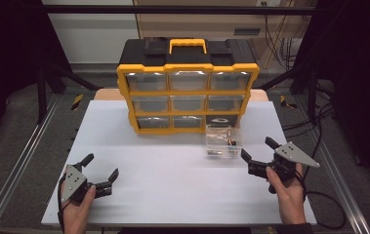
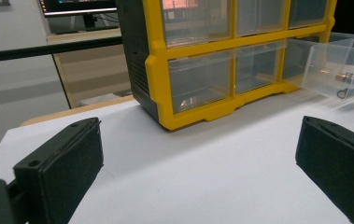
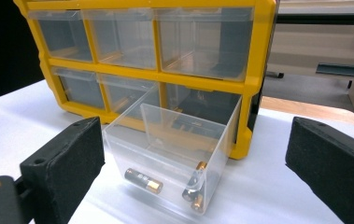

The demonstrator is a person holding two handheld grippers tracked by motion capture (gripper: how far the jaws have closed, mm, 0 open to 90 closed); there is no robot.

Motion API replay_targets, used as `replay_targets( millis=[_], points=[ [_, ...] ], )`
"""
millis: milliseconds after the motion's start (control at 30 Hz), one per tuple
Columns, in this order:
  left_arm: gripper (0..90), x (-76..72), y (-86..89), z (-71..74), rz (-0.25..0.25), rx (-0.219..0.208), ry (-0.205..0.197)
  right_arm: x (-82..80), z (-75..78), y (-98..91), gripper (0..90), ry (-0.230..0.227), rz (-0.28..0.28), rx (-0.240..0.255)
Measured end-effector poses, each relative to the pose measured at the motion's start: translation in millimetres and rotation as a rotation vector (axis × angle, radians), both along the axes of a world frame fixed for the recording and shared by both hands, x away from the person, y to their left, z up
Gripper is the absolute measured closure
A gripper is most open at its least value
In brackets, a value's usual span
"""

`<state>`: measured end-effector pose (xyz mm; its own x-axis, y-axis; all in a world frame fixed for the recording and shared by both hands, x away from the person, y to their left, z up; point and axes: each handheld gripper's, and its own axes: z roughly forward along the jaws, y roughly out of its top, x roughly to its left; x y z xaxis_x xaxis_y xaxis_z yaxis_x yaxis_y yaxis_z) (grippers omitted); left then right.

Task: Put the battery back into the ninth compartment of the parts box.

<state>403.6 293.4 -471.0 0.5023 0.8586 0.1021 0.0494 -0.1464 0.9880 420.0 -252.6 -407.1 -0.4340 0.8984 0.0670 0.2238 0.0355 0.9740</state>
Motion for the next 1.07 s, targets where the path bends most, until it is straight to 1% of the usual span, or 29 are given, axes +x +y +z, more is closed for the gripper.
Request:
replay_targets(
  millis=[133,167,200,267,400,467,567,600,633,667,700,733,767,833,867,900,1000,1067],
  points=[
    [0.6,0.2,-0.4,-0.1,-0.012,-0.002,0.002,-2.8,-5.4,-1.7,5.2,0.004,0.007,0.004],
    [0.6,0.3,-0.6,-0.1,-0.018,-0.002,0.006,-4.1,-9.2,-2.8,5.8,0.010,0.018,0.005],
    [0.6,0.3,-0.6,-0.1,-0.018,-0.002,0.006,-4.1,-9.2,-2.8,5.8,0.010,0.018,0.005],
    [0.6,0.3,-1.1,0.0,-0.027,-0.003,0.007,-5.7,-14.0,-3.8,6.2,0.016,0.029,0.010],
    [0.6,0.1,-0.9,0.3,-0.033,-0.012,0.006,-6.6,-18.3,-4.7,6.2,0.012,0.034,0.012],
    [0.5,0.3,-0.6,0.1,-0.034,-0.017,0.007,-7.3,-20.6,-5.1,6.8,0.012,0.029,0.005],
    [0.5,1.3,-1.2,-0.3,-0.038,-0.020,0.007,-7.9,-25.1,-3.5,6.2,0.009,0.053,0.011],
    [0.5,1.3,-1.3,-0.2,-0.040,-0.022,0.005,-7.9,-25.1,-3.5,6.2,0.009,0.053,0.011],
    [0.5,1.3,-1.1,0.3,-0.047,-0.032,-0.001,-7.9,-28.4,-1.6,5.7,0.002,0.067,0.008],
    [0.5,1.3,-1.1,0.3,-0.047,-0.032,-0.001,-8.2,-30.4,-0.3,5.6,0.000,0.073,0.011],
    [0.5,1.2,-0.3,0.6,-0.053,-0.049,-0.002,-8.4,-32.8,1.0,5.4,-0.003,0.081,0.013],
    [0.4,1.2,-0.3,0.6,-0.053,-0.049,-0.002,-8.5,-35.5,2.4,5.3,-0.007,0.089,0.012],
    [0.4,1.5,1.1,0.3,-0.054,-0.067,-0.001,-8.9,-38.5,4.0,5.3,-0.009,0.097,0.011],
    [0.5,1.7,1.7,0.0,-0.053,-0.071,-0.005,-9.3,-45.1,6.0,5.8,-0.022,0.114,0.019],
    [0.5,1.7,1.7,0.0,-0.053,-0.071,-0.005,-9.3,-45.1,6.0,5.8,-0.022,0.114,0.019],
    [0.4,2.1,1.7,-0.2,-0.056,-0.083,-0.008,-9.5,-50.7,7.5,5.9,-0.027,0.129,0.026],
    [0.4,2.2,0.4,-0.1,-0.060,-0.070,-0.016,-9.3,-52.5,9.6,5.9,-0.035,0.150,0.010],
    [0.4,2.3,-0.5,-0.1,-0.062,-0.066,-0.019,-9.8,-53.1,10.0,6.2,-0.043,0.155,0.016]
  ],
)
